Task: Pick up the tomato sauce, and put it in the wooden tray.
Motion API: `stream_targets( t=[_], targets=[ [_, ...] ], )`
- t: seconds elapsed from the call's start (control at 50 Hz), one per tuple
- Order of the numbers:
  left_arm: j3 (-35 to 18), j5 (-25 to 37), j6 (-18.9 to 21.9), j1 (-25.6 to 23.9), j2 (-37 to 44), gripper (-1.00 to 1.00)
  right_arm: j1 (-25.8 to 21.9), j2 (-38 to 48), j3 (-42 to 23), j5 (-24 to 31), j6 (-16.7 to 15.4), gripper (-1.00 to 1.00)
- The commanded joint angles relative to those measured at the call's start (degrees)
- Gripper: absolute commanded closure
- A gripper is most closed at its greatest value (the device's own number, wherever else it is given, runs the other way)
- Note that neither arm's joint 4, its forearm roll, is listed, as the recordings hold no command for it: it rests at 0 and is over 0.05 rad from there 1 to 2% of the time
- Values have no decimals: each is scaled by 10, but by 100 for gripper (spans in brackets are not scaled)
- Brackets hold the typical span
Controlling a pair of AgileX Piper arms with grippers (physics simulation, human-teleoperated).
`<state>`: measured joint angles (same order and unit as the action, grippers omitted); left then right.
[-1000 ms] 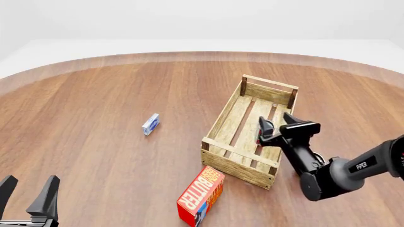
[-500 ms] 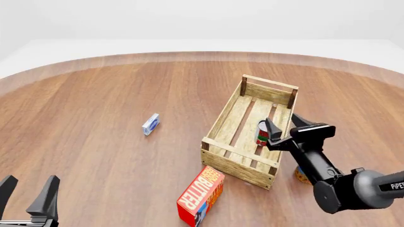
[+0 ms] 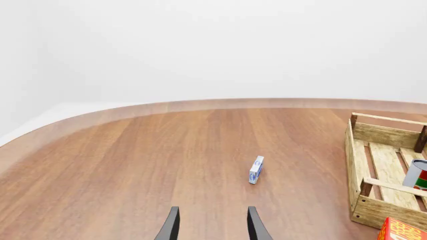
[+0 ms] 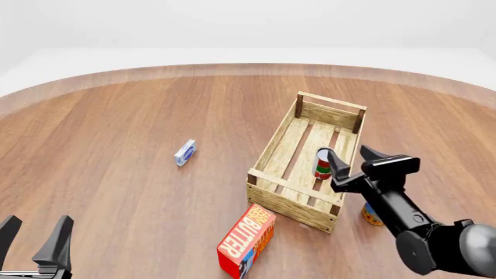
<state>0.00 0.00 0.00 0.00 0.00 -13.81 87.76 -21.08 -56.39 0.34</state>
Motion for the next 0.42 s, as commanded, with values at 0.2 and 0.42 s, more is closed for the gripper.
stream_targets(
  t=[0.2, 0.42],
  targets=[
    [0, 0, 0, 0, 0, -100, -7, -72, 23, 72, 4, -100],
    [0, 0, 0, 0, 0, -100, -3, -136, 36, 129, -5, -100]
  ],
)
